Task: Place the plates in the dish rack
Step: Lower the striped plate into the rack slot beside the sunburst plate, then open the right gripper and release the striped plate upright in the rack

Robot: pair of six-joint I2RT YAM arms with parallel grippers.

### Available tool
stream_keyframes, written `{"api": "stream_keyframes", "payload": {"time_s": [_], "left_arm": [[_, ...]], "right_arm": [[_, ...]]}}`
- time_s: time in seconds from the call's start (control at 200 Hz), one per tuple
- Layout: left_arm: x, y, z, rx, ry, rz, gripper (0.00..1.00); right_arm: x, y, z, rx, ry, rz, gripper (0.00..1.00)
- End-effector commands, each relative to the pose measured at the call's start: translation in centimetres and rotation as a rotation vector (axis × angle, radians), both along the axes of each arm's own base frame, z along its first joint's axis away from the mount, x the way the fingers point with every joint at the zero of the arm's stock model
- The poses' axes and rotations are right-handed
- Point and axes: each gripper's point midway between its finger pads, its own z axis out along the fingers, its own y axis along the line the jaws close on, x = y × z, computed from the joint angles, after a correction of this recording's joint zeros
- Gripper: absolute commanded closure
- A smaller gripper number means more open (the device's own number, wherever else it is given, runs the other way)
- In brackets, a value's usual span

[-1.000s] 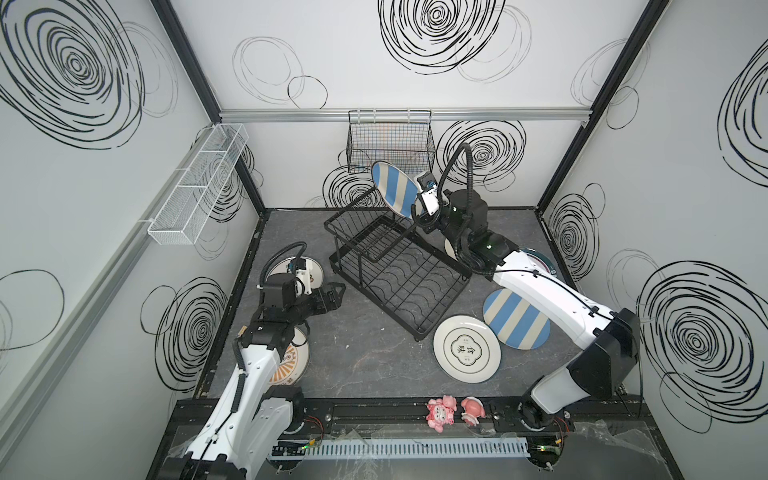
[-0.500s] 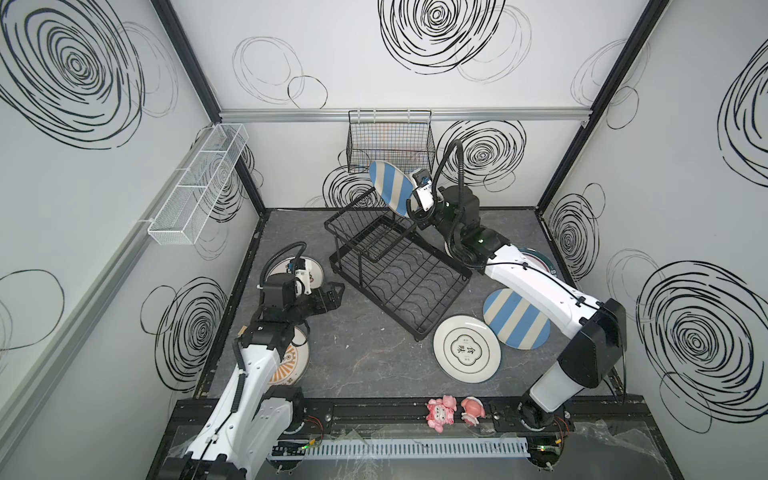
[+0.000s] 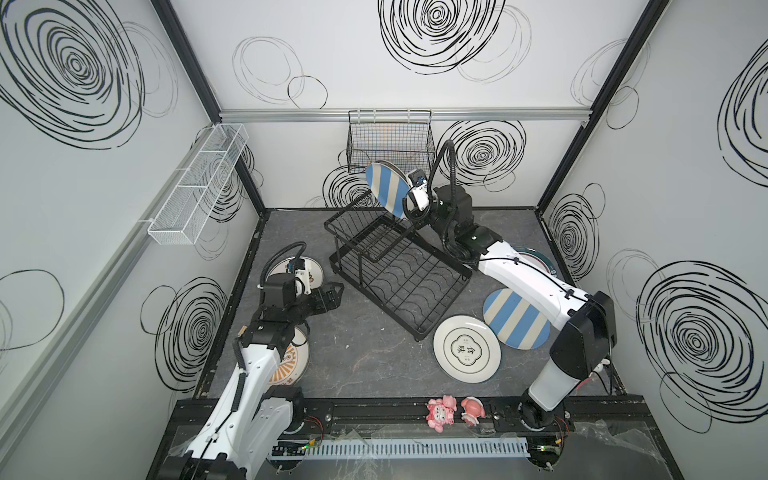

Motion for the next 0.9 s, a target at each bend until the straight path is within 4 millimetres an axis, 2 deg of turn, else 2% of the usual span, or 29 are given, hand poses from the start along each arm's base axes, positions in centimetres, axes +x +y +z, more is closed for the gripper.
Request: {"api": "stream_keyframes", "payload": {"time_s": [0.0, 0.36, 0.63, 0.895], "left_arm": [[0.2, 0.8, -0.5, 0.037, 0.020, 0.041, 0.04], [0.0, 1.0, -1.0, 0.018, 0.043, 0.090, 0.04], [-0.1, 0.5, -1.8, -0.014, 0.056, 0.087, 0.04], [-0.1, 0.5, -1.7, -0.012, 0.051, 0.086, 0.04]], "right_arm": [[1.4, -1.6, 2.4, 0.047, -0.059, -0.069, 1.00], [2.0, -2.7, 2.0, 0.057, -0.056, -0.145, 1.00], [0.3, -3.4, 5.5, 0.156, -0.109, -0.181, 1.00], [-0.6, -4.3, 6.8, 0.188, -0.136, -0.203, 1.00]]}}
